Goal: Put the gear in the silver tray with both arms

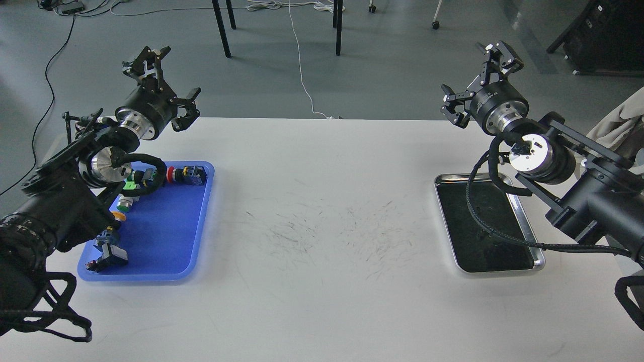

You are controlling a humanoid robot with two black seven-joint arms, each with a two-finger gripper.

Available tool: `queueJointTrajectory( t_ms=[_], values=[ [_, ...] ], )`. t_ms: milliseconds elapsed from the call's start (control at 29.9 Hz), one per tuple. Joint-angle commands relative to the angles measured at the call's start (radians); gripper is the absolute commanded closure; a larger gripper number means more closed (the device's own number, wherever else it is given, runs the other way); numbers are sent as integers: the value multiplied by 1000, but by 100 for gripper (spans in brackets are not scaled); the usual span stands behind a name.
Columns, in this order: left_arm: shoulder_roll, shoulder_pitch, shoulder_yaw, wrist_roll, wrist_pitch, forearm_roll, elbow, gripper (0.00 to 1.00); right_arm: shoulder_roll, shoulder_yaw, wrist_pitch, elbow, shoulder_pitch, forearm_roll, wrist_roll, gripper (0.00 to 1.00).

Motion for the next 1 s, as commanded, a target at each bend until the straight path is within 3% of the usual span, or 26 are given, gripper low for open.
queueJointTrajectory(
  t_ms=[0, 969],
  values=[
    [13, 4, -4, 9, -5, -2, 4, 1, 2, 5, -10, -46, 10, 9, -9, 1],
    [-28, -1, -10, 1, 55, -27, 11, 1, -53, 31, 10, 5, -27, 0, 1, 1]
  ],
)
